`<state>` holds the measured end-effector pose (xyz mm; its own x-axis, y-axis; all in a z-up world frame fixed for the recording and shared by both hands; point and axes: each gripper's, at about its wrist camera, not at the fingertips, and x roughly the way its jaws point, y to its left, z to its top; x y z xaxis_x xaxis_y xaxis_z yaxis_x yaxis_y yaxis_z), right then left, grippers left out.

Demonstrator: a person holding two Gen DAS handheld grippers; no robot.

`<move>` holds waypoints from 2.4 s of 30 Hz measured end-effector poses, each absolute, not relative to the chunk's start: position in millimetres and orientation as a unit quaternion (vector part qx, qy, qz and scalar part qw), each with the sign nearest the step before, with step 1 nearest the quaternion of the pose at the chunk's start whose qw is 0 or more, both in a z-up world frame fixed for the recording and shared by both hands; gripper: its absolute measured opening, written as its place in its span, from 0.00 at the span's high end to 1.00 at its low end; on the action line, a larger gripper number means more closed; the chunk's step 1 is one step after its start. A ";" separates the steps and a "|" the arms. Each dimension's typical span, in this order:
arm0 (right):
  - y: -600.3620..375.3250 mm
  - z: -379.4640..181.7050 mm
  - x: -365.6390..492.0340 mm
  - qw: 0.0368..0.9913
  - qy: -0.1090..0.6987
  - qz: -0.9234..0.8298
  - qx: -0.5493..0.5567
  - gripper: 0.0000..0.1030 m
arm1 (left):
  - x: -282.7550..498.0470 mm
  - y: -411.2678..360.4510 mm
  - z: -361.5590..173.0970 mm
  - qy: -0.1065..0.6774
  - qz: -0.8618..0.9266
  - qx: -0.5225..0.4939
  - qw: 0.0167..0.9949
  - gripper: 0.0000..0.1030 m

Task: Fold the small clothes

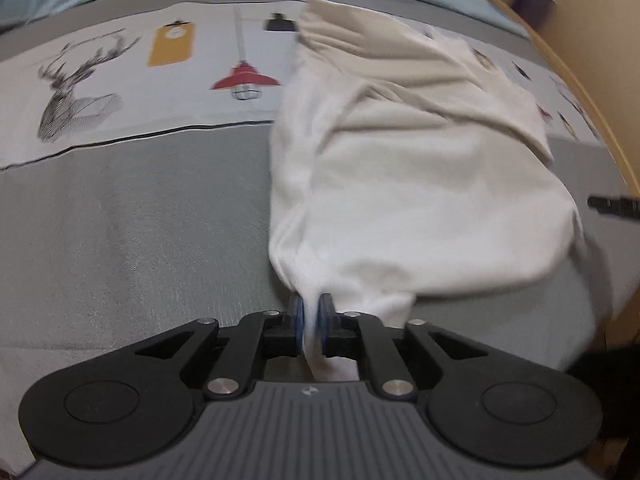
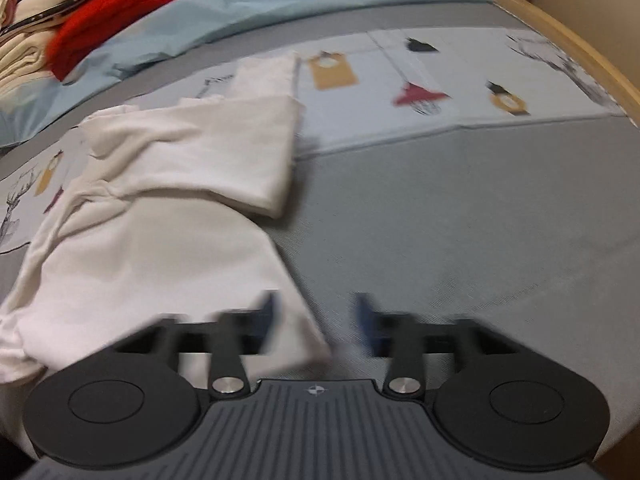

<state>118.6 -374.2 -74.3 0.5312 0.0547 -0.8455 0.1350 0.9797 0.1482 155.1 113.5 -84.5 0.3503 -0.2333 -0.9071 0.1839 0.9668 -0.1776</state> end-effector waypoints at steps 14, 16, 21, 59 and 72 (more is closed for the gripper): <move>-344.1 -115.5 189.7 0.847 0.524 -0.012 0.091 0.97 | 181.4 113.5 -106.6 0.582 -0.107 0.000 0.806 0.93; -357.2 -95.6 181.4 0.861 0.494 -0.018 0.119 0.97 | 177.5 113.0 -96.5 0.564 -0.111 -0.003 0.818 0.94; -394.0 -64.9 149.2 0.875 0.458 -0.048 0.151 0.98 | 161.6 100.4 -79.4 0.538 -0.149 0.007 0.830 0.94; -392.5 -90.5 196.9 0.876 0.322 -0.047 0.357 0.96 | 209.7 -49.4 -43.2 0.354 -0.229 0.056 0.905 0.68; -291.2 -51.2 246.8 0.866 0.258 0.263 0.338 0.98 | 259.9 -73.7 -47.0 0.311 -0.289 -0.027 0.905 0.55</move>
<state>246.8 -291.2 -51.2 0.7288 0.6296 -0.2693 -0.2808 0.6334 0.7211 259.9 -73.7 -47.0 0.6402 -0.5391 -0.5473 0.5055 0.8321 -0.2284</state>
